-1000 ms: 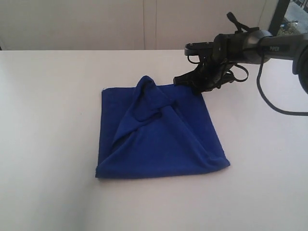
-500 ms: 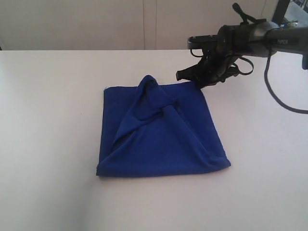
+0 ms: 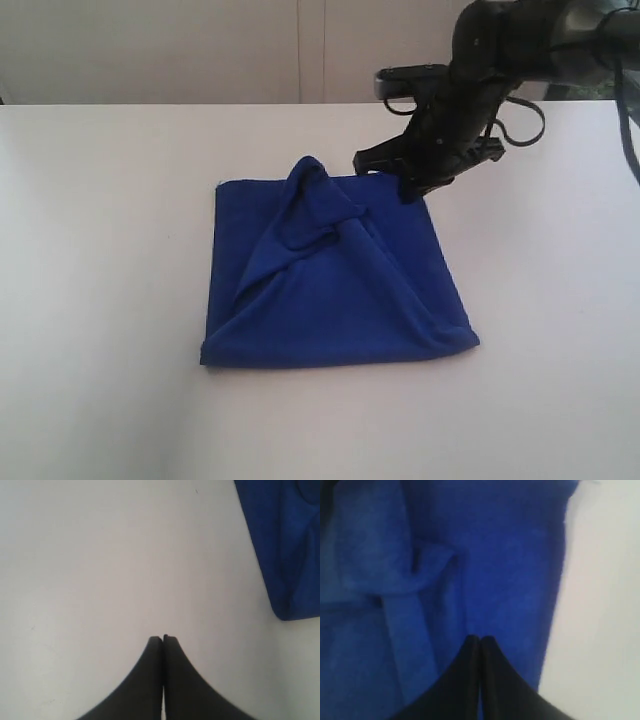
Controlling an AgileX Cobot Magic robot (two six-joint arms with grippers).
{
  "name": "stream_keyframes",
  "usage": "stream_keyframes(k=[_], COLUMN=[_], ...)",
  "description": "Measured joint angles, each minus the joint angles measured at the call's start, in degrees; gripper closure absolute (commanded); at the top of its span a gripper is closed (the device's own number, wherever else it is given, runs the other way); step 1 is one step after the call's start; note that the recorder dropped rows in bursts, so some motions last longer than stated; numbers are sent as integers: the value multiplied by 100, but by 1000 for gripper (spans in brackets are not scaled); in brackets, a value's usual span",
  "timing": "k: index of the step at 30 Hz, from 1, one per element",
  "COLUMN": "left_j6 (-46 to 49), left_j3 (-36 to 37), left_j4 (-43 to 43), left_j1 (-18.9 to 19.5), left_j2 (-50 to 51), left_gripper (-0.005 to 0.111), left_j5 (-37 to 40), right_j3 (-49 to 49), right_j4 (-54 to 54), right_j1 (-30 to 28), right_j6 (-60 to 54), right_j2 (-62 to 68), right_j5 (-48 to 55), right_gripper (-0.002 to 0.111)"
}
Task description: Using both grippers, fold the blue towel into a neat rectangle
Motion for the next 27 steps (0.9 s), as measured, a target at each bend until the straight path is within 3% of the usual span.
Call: stream_keyframes(k=[10,19,27], left_j6=[0,0,0], left_j3=[0,0,0], left_j4=[0,0,0], left_j1=[0,0,0], left_j2=[0,0,0], left_gripper=[107,107,107], left_j5=[0,0,0], right_j3=[793,920,920], right_j4=[382,887,1043], right_j1=[925,2205,2558], right_j6=[-111,-486,-550], right_j2=[-278,-278,-264], right_j5=[-92,94,-181], right_gripper=[108,108,108])
